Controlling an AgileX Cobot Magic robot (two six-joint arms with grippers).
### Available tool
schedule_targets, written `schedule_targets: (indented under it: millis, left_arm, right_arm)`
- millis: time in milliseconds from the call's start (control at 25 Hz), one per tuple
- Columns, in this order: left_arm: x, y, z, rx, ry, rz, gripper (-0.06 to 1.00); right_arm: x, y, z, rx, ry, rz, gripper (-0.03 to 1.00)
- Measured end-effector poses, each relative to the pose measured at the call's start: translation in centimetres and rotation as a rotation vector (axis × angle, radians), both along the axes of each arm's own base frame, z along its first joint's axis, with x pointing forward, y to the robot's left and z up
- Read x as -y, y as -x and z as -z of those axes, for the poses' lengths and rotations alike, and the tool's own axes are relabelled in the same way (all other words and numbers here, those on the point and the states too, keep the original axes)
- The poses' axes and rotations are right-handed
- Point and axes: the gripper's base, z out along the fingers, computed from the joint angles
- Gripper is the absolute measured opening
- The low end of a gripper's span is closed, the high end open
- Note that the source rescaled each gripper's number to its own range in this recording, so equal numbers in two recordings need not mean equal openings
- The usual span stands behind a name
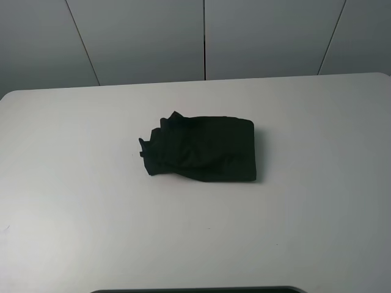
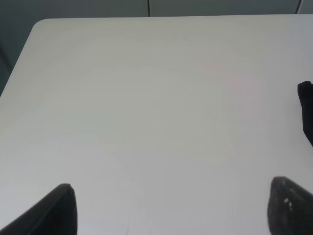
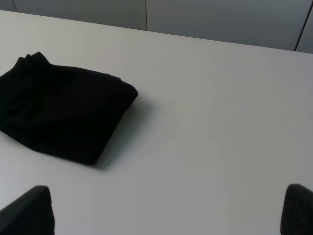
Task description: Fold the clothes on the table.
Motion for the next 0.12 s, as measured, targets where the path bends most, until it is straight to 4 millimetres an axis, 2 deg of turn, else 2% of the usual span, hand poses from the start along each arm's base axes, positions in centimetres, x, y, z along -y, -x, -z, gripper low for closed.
schedule_targets:
  millis: [120]
  left_arm:
    - [0.0,0.0,0.0,0.001,-0.007,0.004,1.0]
  right_arm:
    - [0.0,0.0,0.0,0.0,0.0,0.0,1.0]
